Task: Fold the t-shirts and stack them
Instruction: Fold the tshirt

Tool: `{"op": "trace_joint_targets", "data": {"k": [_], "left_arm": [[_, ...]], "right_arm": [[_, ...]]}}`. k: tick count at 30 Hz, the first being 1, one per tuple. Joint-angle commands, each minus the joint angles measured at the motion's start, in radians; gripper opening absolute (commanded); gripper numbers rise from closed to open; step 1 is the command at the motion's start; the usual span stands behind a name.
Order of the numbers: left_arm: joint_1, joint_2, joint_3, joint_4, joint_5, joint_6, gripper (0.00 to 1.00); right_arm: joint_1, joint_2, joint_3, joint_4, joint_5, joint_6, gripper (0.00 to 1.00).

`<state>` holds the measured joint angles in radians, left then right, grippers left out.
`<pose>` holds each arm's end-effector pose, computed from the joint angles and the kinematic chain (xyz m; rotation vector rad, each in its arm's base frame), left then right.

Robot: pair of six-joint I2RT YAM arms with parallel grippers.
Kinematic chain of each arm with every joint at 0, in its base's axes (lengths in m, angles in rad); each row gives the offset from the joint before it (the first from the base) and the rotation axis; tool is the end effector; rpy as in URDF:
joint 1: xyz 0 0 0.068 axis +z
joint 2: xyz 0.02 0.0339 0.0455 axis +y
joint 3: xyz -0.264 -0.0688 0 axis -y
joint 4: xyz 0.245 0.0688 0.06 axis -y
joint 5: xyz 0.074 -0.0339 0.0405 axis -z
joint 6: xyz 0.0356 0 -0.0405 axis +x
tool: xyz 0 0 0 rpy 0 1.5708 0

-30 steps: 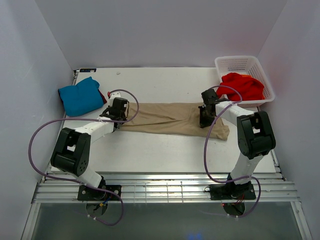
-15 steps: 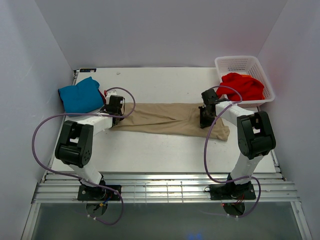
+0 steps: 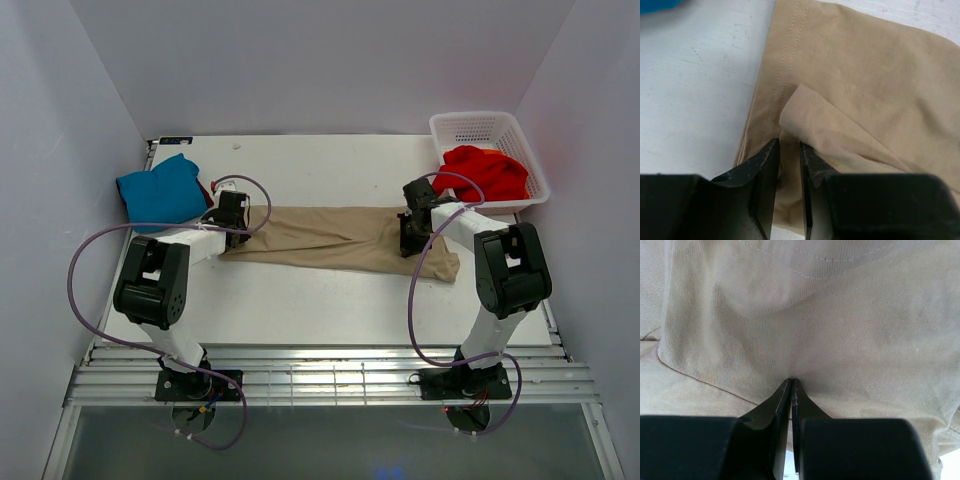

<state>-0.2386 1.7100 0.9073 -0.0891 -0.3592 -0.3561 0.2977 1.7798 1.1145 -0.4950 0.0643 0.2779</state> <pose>0.3308 -0.0676 0.1569 -0.2932 2.3755 0.1675 0.3336 0.1000 0.1673 -0.0087 2.7291 0.0771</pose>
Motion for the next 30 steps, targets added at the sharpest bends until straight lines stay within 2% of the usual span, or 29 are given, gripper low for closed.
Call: {"op": "trace_joint_targets", "data": {"k": [1,4,5,7,15,22,30], "left_arm": [[0.005,0.010,0.038,-0.006,-0.012,-0.004,0.32],[0.010,-0.021,0.035,-0.011,-0.067,-0.015,0.16],[0.015,-0.027,0.033,-0.011,-0.092,-0.014,0.06],[0.021,-0.036,0.047,-0.023,-0.119,-0.012,0.00],[0.077,-0.044,0.099,-0.006,-0.147,0.016,0.00],[0.108,0.045,0.168,0.011,-0.055,0.054,0.00],[0.111,0.074,0.168,0.035,0.029,0.063,0.00]], "right_arm": [[0.000,-0.008,-0.027,-0.074,0.019,-0.014,0.10],[0.000,-0.006,-0.027,-0.073,0.019,-0.016,0.10],[0.000,-0.005,-0.027,-0.073,0.016,-0.016,0.10],[0.000,-0.003,-0.025,-0.073,0.015,-0.019,0.10],[0.001,0.004,-0.030,-0.073,0.015,-0.019,0.09],[0.000,0.009,-0.028,-0.082,0.014,-0.022,0.10],[0.000,0.017,-0.036,-0.083,0.011,-0.026,0.09]]}}
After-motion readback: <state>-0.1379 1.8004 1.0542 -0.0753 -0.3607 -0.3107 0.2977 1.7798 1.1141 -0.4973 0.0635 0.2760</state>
